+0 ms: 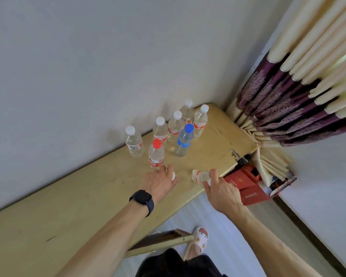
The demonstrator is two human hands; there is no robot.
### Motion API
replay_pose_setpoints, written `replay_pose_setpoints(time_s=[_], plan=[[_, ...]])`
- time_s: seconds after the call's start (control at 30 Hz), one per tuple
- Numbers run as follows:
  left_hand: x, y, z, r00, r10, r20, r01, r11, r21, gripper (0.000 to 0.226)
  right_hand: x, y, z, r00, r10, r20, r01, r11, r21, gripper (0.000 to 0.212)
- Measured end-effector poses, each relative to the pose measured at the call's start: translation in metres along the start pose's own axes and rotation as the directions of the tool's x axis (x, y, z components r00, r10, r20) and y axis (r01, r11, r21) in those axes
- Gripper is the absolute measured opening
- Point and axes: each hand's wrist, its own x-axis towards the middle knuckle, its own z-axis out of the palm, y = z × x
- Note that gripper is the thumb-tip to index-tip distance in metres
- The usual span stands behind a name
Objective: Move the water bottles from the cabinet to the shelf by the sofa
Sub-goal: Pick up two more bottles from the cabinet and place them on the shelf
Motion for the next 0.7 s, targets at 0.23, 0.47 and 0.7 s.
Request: replay_pose_setpoints(time_s=[0.23, 0.47, 0.7], plan=[[-0.025, 0.029, -0.019, 0.981, 0.185, 0.058, -0.185, 0.983, -0.012, 0.04, -0.071, 0.028, 0.0, 0.973, 0.23, 0.004, -0.226, 0.952, 0.208, 0.025], [-0.055, 0.148, -0.038, 0.806, 0.587, 0.08, -0.59, 0.808, 0.012, 0.036, -0.219, 0.08, 0.001, 0.87, 0.493, -0.017, -0.464, 0.829, 0.311, 0.027], [-0.153, 0.322, -0.052, 0.495, 0.868, -0.039, -0.865, 0.496, 0.07, 0.036, -0.432, 0.131, 0.001, 0.6, 0.776, -0.192, -0.657, 0.616, 0.436, 0.03]])
